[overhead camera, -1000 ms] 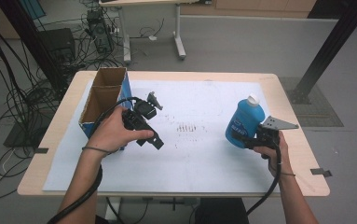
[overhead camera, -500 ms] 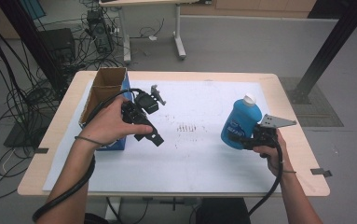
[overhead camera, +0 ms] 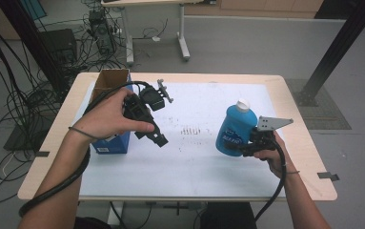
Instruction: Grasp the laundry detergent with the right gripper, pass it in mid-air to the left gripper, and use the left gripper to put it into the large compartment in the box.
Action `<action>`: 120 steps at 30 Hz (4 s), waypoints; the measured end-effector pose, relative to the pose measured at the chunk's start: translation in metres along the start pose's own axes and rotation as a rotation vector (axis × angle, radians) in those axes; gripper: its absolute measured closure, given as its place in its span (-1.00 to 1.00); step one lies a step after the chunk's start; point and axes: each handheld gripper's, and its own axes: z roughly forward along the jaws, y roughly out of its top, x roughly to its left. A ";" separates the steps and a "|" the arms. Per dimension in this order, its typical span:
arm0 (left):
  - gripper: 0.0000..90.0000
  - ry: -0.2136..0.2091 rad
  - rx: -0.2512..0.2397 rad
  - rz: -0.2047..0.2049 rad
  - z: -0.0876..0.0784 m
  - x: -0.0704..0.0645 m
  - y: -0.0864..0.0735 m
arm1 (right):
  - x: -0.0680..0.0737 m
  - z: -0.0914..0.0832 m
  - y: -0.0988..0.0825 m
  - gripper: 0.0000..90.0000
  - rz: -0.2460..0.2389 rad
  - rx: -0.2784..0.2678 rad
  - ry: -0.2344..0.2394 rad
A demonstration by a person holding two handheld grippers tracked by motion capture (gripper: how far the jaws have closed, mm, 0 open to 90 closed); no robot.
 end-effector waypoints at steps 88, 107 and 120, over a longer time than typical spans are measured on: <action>-0.83 -0.004 0.157 0.337 0.012 -0.061 0.075 | 0.067 0.096 0.043 -0.11 -0.196 0.130 0.355; -0.82 -0.003 0.155 0.333 0.010 -0.060 0.075 | 0.066 0.096 0.043 -0.11 -0.197 0.133 0.352; -0.82 -0.001 0.154 0.333 0.009 -0.060 0.075 | 0.065 0.096 0.043 -0.11 -0.193 0.133 0.351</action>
